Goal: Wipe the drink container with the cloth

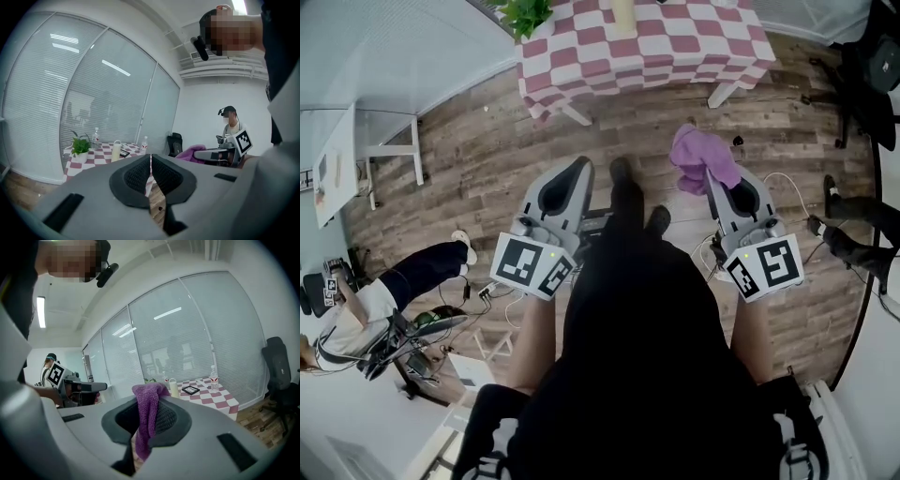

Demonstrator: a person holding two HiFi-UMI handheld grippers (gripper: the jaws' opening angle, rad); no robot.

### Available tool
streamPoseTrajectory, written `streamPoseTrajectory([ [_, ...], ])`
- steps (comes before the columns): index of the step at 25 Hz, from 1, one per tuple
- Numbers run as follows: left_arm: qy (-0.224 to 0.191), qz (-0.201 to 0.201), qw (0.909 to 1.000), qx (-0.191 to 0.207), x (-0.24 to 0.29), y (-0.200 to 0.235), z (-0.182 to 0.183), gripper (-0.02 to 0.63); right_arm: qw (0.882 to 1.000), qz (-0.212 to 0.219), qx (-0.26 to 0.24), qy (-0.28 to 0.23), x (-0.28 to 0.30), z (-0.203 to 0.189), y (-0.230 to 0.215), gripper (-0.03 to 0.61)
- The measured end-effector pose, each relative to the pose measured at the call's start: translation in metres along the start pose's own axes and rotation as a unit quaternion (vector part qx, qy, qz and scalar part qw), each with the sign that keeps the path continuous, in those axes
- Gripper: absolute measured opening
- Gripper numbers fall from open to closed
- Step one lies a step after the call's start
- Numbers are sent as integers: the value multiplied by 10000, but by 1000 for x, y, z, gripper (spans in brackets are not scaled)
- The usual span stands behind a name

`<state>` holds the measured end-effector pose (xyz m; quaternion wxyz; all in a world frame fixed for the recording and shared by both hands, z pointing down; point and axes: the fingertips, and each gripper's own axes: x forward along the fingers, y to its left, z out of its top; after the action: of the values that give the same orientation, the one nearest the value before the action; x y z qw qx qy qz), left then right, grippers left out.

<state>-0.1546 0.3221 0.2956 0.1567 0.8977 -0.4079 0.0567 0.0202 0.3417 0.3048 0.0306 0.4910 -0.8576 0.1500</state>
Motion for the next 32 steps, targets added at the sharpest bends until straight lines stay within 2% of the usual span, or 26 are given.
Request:
streamPoseTrajectory([
  [9, -330, -513, 9981, -43, 74, 70, 55, 35, 9988, -393, -225, -192, 80, 51, -29, 46],
  [14, -313, -727, 9968, -48, 109, 111, 78, 35, 9975, -665, -190, -129, 127, 62, -46, 49],
  [19, -114, -863, 9962, -13, 139, 148, 81, 35, 9967, -811, -56, -2, 164, 61, -55, 51],
  [26, 123, -905, 9958, -53, 176, 172, 79, 35, 9960, -856, 48, 255, 190, 49, -69, 52],
  [32, 229, -882, 9958, -18, 211, 173, 88, 37, 9982, -510, -44, 301, 217, 59, -92, 52],
])
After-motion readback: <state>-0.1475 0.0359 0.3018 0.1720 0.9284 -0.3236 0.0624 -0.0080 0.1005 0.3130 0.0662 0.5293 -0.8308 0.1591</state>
